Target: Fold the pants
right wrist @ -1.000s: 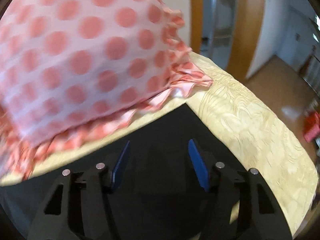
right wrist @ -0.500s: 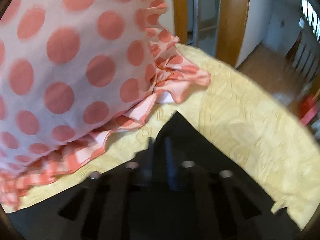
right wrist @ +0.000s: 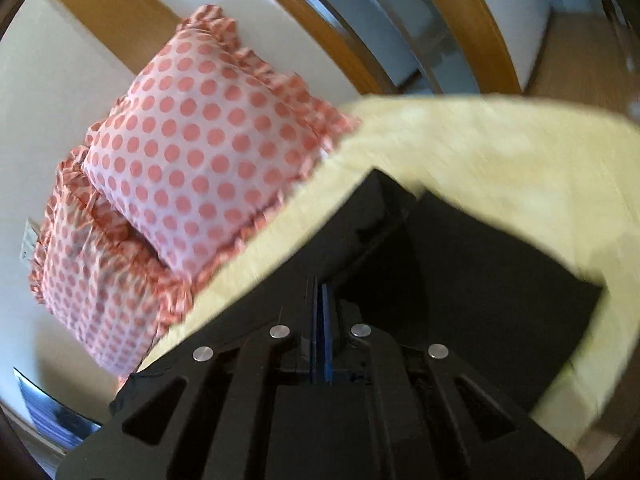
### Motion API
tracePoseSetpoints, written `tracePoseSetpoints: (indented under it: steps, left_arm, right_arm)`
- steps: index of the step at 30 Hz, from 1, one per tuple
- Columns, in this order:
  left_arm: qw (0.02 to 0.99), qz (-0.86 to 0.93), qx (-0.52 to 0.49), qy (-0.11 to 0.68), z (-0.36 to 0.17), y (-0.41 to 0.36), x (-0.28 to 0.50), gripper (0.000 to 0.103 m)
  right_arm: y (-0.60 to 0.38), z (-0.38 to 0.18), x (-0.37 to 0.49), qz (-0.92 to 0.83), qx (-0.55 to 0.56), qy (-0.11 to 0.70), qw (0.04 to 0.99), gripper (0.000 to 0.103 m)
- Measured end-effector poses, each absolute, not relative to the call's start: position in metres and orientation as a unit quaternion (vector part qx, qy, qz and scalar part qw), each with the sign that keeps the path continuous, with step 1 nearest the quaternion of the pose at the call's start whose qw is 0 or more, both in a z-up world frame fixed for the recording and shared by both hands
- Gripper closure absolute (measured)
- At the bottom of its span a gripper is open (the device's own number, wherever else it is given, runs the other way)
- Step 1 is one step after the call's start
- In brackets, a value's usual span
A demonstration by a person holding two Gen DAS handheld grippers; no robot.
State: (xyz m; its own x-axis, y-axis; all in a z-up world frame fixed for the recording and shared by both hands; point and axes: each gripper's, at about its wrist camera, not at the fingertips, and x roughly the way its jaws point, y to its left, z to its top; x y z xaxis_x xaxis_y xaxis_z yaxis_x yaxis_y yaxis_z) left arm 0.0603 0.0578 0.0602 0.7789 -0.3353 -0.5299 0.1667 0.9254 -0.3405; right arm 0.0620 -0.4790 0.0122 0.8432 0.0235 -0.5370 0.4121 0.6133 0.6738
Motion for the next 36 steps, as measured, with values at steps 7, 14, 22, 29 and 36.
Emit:
tracePoseSetpoints:
  steps: [7, 14, 22, 29, 36]
  left_arm:
    - [0.938, -0.108, -0.157, 0.289, 0.074, 0.071, 0.059, 0.002]
    - [0.938, -0.098, -0.182, 0.277, 0.072, 0.087, 0.061, 0.002]
    - [0.932, -0.119, -0.205, 0.273, 0.075, 0.101, 0.075, 0.002]
    - [0.925, -0.077, -0.219, 0.300, 0.098, 0.157, 0.124, 0.002]
    - [0.888, -0.020, -0.272, 0.371, 0.091, 0.213, 0.246, 0.003]
  right_arm:
    - [-0.491, -0.004, 0.059, -0.093, 0.504, 0.279, 0.812, 0.088]
    - [-0.492, -0.019, 0.059, -0.106, 0.533, 0.292, 0.787, 0.058]
    - [-0.502, -0.024, 0.081, -0.093, 0.514, 0.252, 0.815, 0.098]
    - [-0.509, 0.005, 0.036, -0.063, 0.516, 0.163, 0.839, 0.100]
    - [-0.514, 0.008, 0.029, -0.057, 0.522, 0.152, 0.837, 0.100]
